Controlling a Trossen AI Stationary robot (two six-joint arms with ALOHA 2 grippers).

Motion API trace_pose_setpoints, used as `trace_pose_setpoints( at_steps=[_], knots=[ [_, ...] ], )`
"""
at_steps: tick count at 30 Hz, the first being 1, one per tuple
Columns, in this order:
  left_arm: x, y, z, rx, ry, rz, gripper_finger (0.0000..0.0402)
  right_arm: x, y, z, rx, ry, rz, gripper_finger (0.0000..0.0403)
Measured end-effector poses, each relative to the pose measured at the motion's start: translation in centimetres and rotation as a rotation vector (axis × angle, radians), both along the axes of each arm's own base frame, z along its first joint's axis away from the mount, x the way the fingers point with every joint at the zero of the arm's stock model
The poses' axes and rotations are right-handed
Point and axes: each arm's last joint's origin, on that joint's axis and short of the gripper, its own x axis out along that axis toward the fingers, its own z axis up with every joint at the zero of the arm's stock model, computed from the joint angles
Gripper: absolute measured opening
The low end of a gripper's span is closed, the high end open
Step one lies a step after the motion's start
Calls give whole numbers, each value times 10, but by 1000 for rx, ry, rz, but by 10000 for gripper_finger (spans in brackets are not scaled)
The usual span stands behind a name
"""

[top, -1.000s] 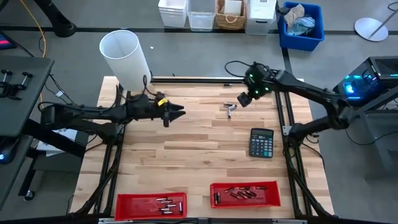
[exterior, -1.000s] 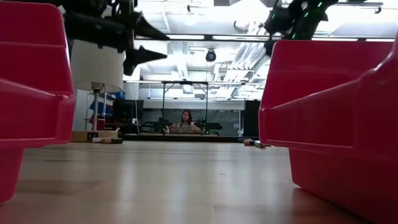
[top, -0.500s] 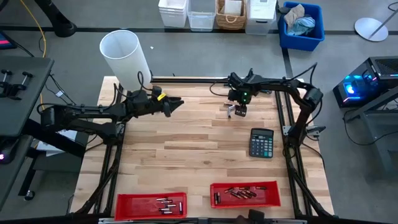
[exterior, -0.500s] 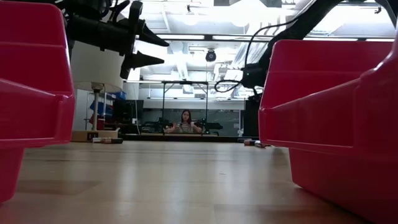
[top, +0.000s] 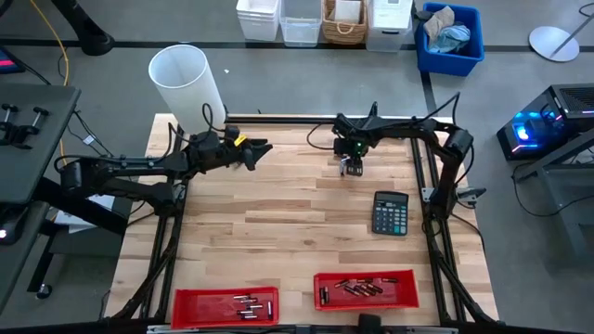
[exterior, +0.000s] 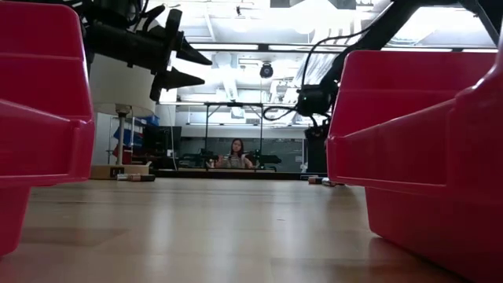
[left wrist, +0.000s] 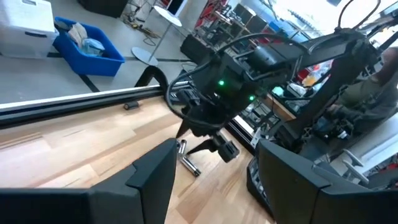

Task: Sort batteries
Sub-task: Put the silver battery into the left red bin

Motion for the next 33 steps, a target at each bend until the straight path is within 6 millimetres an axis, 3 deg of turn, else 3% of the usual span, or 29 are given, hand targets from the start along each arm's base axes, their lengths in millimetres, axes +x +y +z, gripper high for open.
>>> trace_pose_setpoints(
  at_steps=[4,8,13,18,22,26,29,33],
  knots=[
    [-1,1,1,10,1,-23,206,5,6,-11,15,40,8,153],
    [-5,-2,8,22,-37,-51,206,10,17,-9,4,46,-16,35],
    [-16,-3,27,94,-126,-82,206,8,39,12,39,35,-116,33],
    [-30,-3,44,228,-177,-54,206,-4,68,67,57,-84,-272,33],
    [-37,-3,50,321,-172,-31,206,0,92,109,164,-387,-421,33],
    [-39,-3,52,325,-180,-25,207,21,120,138,280,-695,-405,33],
    [-39,-3,52,266,-206,-25,207,41,152,140,389,-785,-316,33],
    [-39,-3,51,162,-252,-25,207,68,207,122,477,-794,-163,32]
  ],
)
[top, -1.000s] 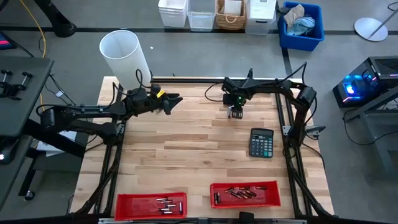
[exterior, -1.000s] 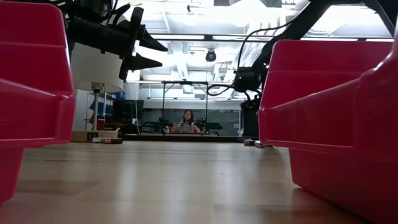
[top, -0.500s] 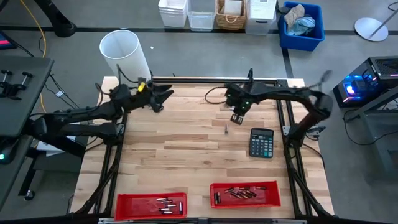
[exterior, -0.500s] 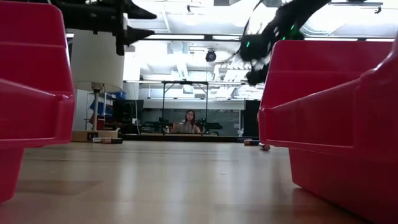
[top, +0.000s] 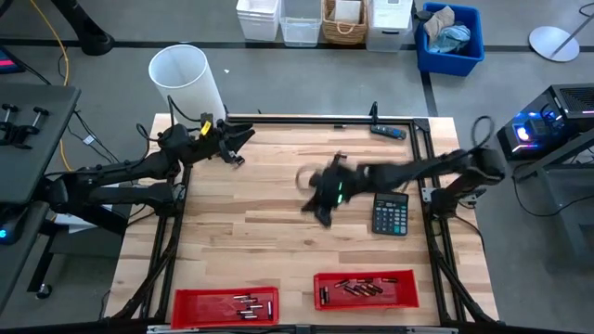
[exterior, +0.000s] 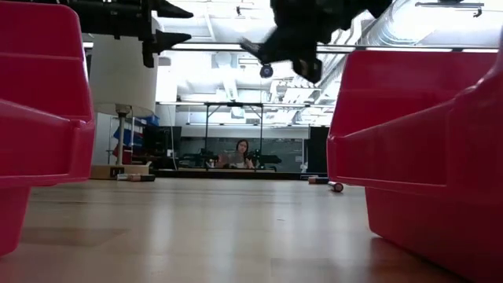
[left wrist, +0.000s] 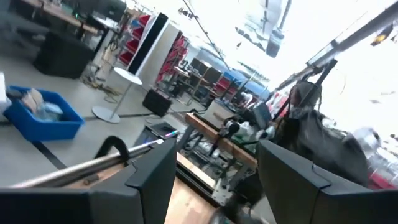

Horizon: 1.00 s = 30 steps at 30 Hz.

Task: Sort batteries
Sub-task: Put the silver battery into the left red bin

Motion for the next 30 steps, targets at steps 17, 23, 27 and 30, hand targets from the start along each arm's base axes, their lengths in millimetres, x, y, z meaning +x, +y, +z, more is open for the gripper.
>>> trace_pose_setpoints(
  at_steps=[17,23,27,30],
  knots=[
    [4,-7,-1,-113,-39,-43,207,95,192,-60,-119,-173,502,32],
    [4,-7,-1,-106,-33,-37,207,133,210,-65,-219,-90,570,33],
    [4,-7,-1,-113,-35,-38,207,142,223,-63,-274,-50,630,104],
    [4,-7,-1,-114,-35,-38,207,142,228,-47,-364,-61,683,180]
  ],
)
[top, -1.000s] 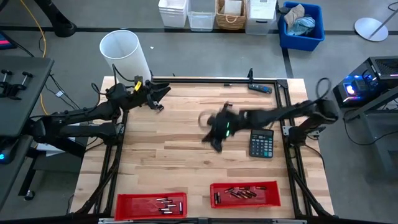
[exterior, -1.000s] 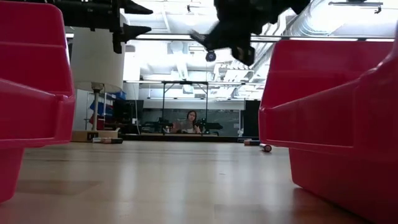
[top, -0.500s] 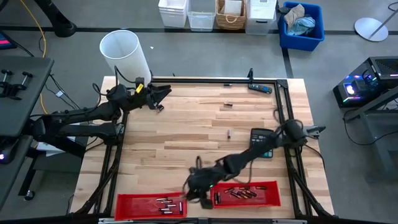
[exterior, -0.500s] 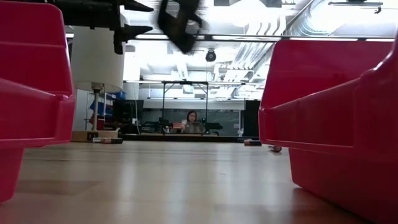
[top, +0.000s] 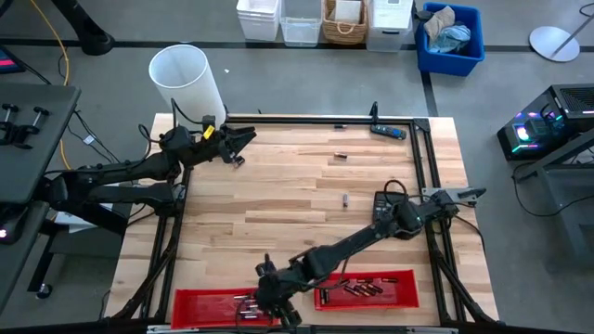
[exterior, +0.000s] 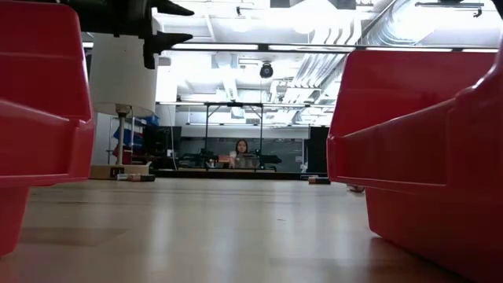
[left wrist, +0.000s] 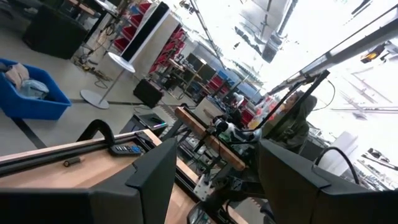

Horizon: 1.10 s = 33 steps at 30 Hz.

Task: Sort batteries
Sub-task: Put the silver battery into the left red bin

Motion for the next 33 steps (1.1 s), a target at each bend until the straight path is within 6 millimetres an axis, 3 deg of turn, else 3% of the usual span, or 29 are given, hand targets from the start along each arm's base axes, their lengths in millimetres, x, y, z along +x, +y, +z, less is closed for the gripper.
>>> trace_pose_setpoints(
  at_steps=[4,8,11,14,19,23,25,28,33],
  knots=[
    [0,0,0,0,0,1,207,-7,-9,31,-174,0,-6,244],
    [-1,1,0,0,0,11,207,-21,-45,49,-256,79,-86,254],
    [-1,3,0,0,3,22,207,-37,-80,46,-291,209,-166,250],
    [-2,4,-1,-7,8,23,207,-59,-122,28,-312,319,-316,246],
    [-2,4,-1,-25,-5,6,207,-132,-206,-12,-264,520,-844,240],
    [-2,5,-1,-17,2,13,207,-189,-264,-25,37,658,-1422,233],
    [-2,5,-1,-19,2,12,207,-203,-279,-29,168,670,-1572,229],
    [-2,5,-1,-43,-8,8,207,-205,-290,-34,291,667,-1696,222],
    [-2,5,-1,-47,-10,7,207,-177,-288,-38,339,698,-1719,217]
  ],
)
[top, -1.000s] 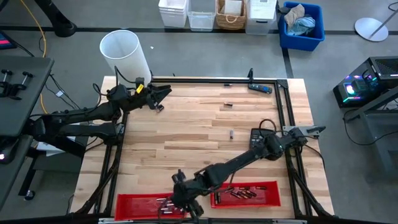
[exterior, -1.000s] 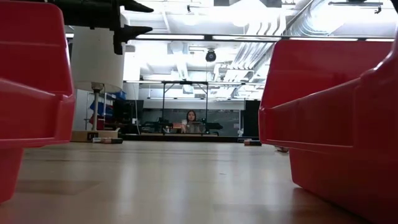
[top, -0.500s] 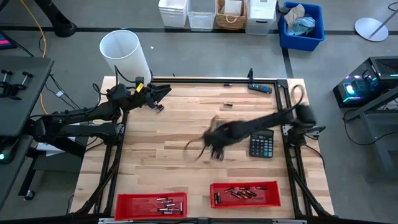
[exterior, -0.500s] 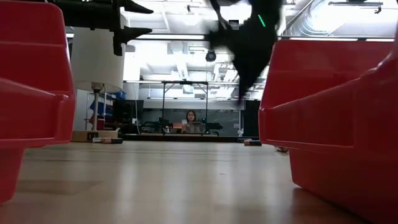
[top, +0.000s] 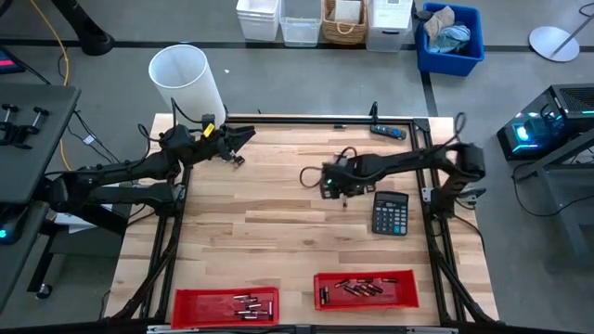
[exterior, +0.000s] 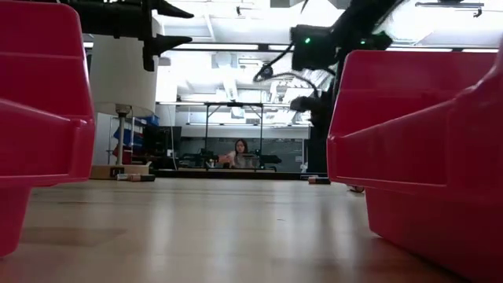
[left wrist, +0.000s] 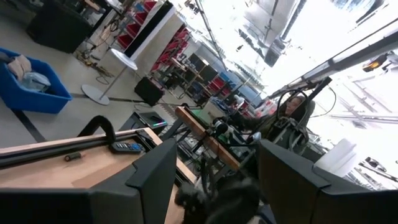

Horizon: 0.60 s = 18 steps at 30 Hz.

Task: Sort batteries
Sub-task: Put the silver battery into the left red bin

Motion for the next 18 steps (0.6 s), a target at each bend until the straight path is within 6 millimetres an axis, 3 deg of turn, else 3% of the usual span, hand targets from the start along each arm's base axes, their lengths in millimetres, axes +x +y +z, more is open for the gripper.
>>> trace_pose_setpoints(
  at_steps=[3,12,15,18],
  knots=[
    [0,0,0,0,0,-1,207,8,3,-11,10,107,-25,217],
    [0,0,0,2,0,-17,207,21,3,-41,51,198,-65,210],
    [0,0,0,26,9,-14,207,23,3,-45,57,199,-21,174],
    [0,0,0,41,15,-11,207,27,5,-43,54,151,52,92]
  ],
)
